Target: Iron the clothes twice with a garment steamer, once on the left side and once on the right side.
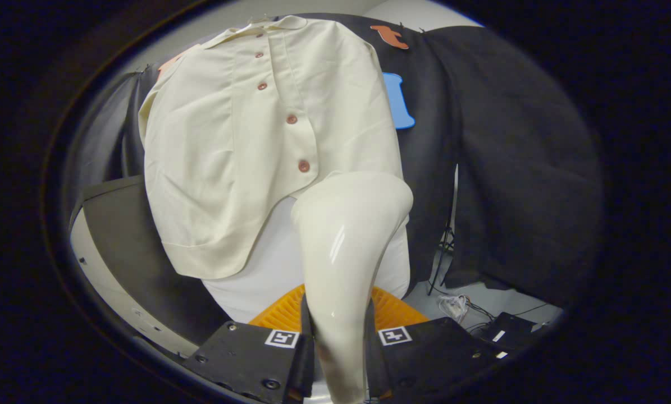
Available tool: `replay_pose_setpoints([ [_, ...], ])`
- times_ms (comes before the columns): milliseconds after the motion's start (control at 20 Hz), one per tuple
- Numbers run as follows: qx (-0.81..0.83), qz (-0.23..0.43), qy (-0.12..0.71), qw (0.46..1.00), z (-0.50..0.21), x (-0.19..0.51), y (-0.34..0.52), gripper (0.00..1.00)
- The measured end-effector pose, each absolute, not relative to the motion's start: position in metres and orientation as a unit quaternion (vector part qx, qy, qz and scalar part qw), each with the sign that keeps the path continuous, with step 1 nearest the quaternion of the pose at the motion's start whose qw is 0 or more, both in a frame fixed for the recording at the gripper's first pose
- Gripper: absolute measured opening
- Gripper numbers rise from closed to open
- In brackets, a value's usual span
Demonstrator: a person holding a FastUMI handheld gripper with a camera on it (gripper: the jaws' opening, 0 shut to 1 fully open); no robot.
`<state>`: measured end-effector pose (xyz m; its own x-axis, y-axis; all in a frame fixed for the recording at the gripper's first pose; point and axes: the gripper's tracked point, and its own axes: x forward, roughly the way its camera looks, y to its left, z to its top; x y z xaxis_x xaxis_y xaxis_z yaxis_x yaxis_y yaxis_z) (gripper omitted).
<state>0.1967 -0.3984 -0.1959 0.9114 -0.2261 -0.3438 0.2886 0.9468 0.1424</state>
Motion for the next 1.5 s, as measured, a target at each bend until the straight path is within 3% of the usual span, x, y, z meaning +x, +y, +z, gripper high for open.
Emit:
replay_pose_setpoints([
  [1050, 0.05, -0.101, 0.022, 0.993, 0.037, 0.127, -0.168, 0.36],
  [1500, 0.025, -0.087, -0.029, 0.995, 0.09, 0.096, -0.074, 0.36],
])
